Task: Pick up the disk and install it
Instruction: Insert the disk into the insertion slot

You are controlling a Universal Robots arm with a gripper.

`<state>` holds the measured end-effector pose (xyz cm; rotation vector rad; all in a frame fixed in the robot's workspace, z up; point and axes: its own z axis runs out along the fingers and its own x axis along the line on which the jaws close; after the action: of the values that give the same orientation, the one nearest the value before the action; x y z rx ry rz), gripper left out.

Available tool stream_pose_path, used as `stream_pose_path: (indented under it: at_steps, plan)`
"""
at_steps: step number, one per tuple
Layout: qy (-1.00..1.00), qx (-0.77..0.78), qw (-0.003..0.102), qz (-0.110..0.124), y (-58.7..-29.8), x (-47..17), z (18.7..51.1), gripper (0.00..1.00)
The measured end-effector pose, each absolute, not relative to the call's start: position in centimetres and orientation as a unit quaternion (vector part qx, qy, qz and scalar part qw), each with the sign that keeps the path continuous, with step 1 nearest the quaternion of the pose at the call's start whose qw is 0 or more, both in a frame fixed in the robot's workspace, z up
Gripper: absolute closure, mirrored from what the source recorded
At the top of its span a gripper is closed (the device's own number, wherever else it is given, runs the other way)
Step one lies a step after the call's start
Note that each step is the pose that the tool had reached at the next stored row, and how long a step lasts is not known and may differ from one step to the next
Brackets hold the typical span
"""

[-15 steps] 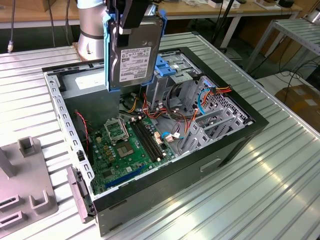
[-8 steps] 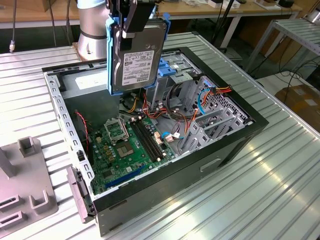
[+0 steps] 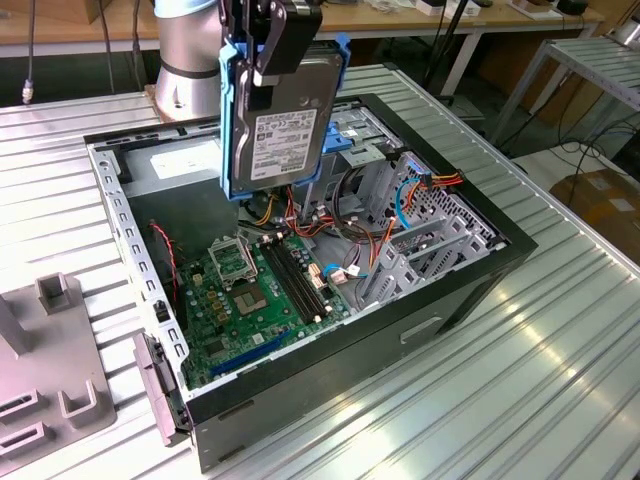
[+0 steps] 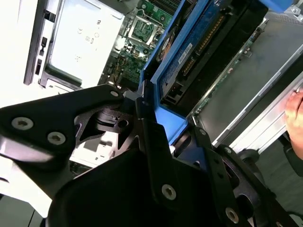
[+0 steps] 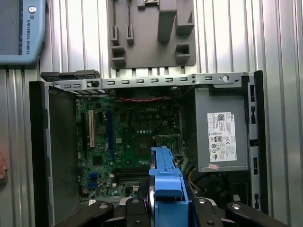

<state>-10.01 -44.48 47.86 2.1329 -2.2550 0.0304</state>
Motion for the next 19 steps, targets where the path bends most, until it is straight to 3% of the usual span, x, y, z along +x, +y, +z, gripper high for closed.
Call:
stream_pose_path:
  at_steps: [19]
  plan:
    - [-0.726,0.687,0.019,0.01,-46.3,-9.7,47.8,0.63]
